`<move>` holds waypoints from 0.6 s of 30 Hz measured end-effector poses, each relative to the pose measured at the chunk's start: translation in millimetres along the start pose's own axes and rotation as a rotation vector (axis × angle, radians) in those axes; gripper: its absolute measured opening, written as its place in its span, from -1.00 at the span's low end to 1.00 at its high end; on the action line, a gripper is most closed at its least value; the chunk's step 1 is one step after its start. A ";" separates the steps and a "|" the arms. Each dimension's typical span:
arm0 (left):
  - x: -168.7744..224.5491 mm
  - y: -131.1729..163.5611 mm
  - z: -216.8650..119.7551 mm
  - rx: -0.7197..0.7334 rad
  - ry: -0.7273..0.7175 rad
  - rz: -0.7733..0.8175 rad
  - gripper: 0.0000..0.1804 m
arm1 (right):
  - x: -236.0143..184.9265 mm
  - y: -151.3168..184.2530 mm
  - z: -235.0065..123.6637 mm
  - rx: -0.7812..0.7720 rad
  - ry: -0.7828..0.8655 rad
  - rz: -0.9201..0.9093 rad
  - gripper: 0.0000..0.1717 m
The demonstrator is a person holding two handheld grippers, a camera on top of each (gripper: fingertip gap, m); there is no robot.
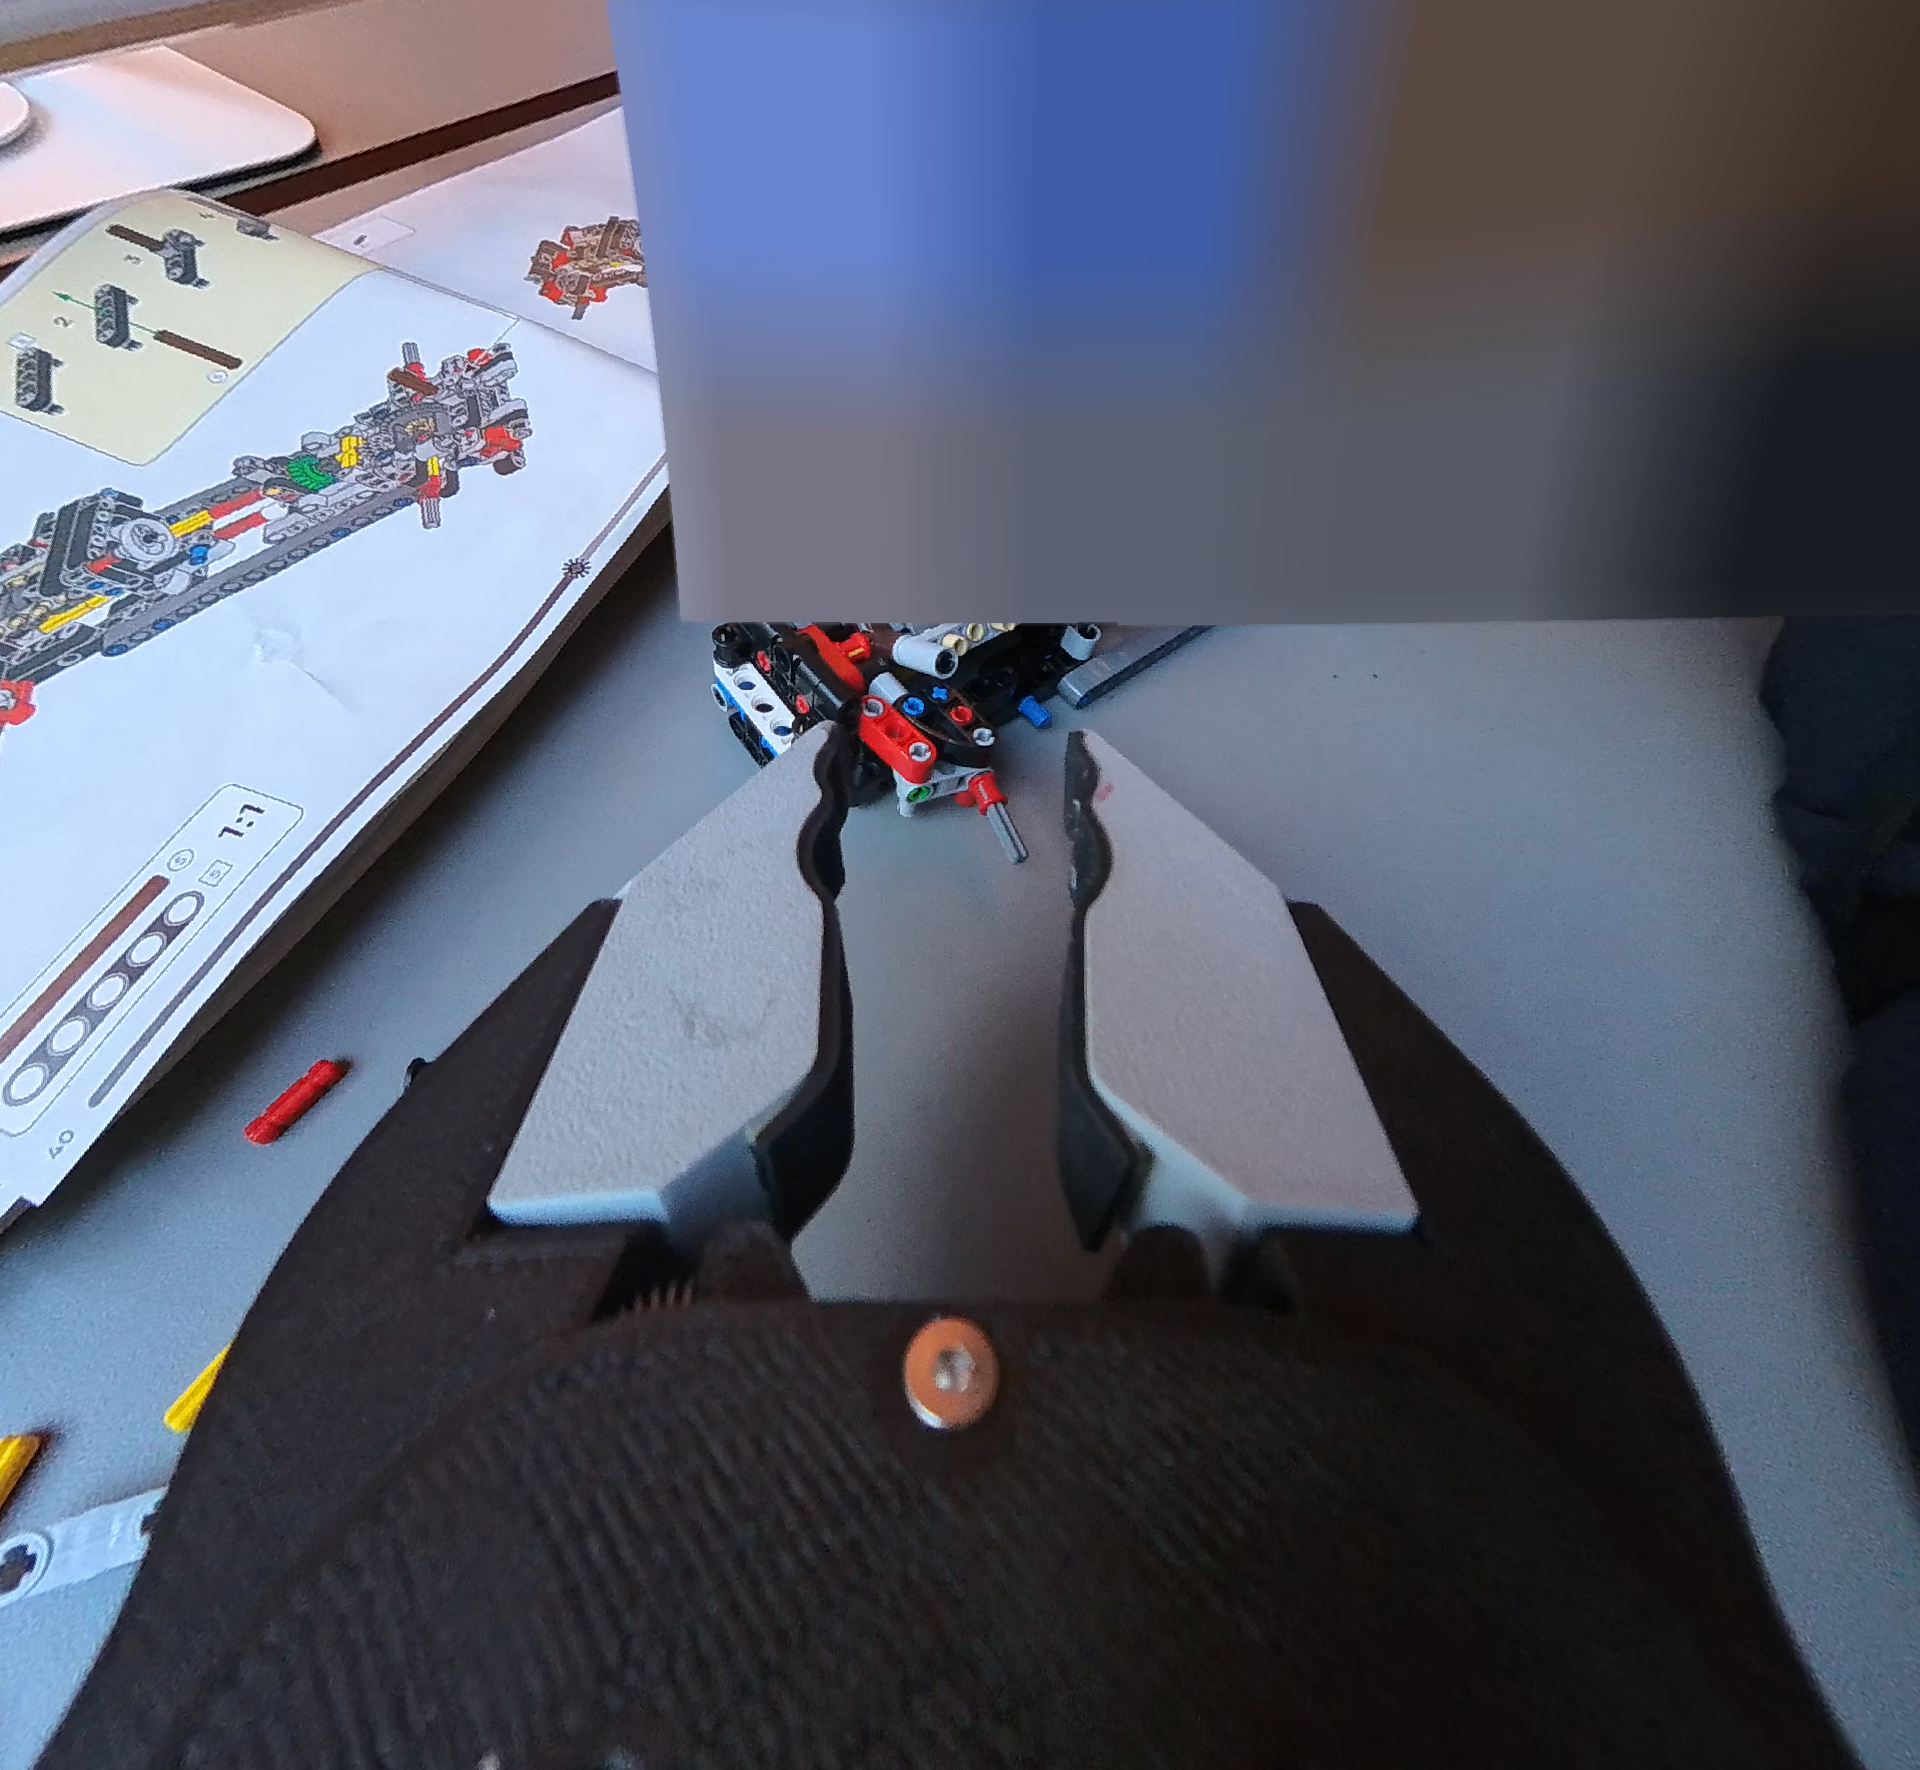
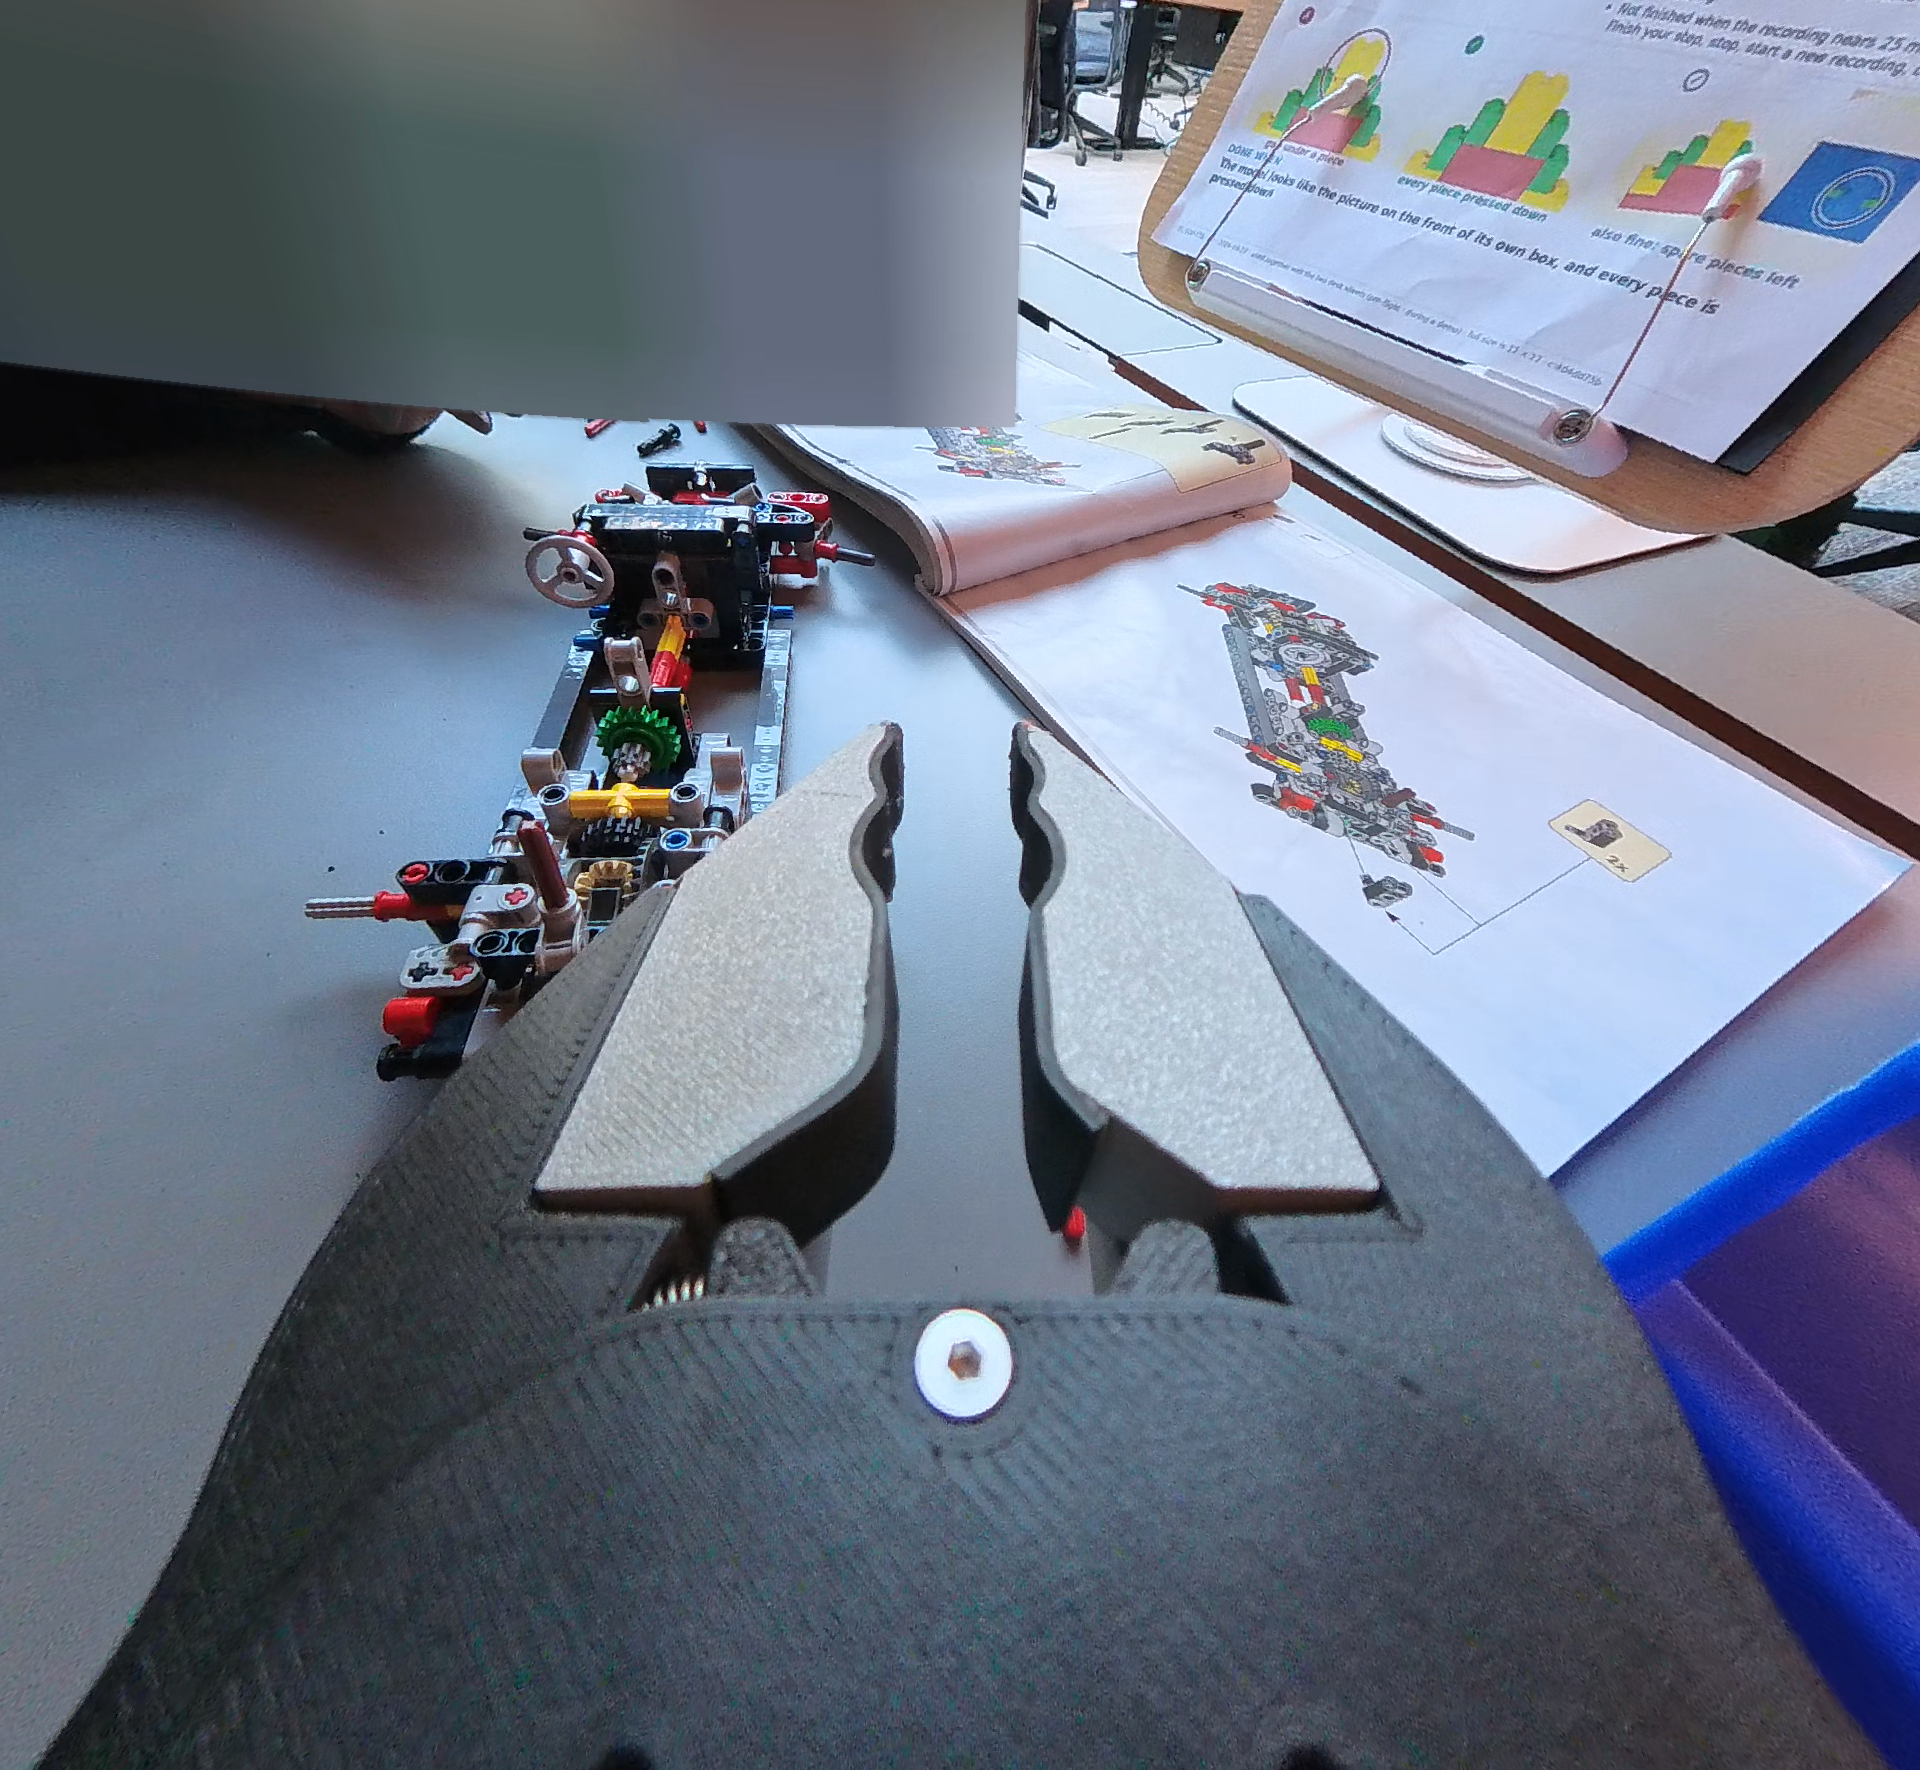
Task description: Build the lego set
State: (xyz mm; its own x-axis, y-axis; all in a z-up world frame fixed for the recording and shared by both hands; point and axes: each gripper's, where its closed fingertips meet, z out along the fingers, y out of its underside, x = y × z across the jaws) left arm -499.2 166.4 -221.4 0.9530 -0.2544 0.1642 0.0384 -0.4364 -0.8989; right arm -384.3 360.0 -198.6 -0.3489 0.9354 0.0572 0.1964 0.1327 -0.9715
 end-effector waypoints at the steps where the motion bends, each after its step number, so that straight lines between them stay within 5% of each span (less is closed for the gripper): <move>1: 0.1 0.0 0.0 0.000 0.000 0.001 -0.57 | 0.0 0.0 0.0 0.000 0.000 0.000 -0.80; 18: 0.2 0.4 0.1 0.000 0.000 0.001 -0.57 | 0.4 -0.2 -0.5 0.004 -0.004 0.008 -0.80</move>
State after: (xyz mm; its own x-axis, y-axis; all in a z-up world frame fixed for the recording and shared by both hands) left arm -499.0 166.2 -221.7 0.9530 -0.2549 0.1639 0.0378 -0.4365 -0.8989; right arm -384.0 360.5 -198.3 -0.3512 0.9350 0.0484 0.1953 0.1237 -0.9729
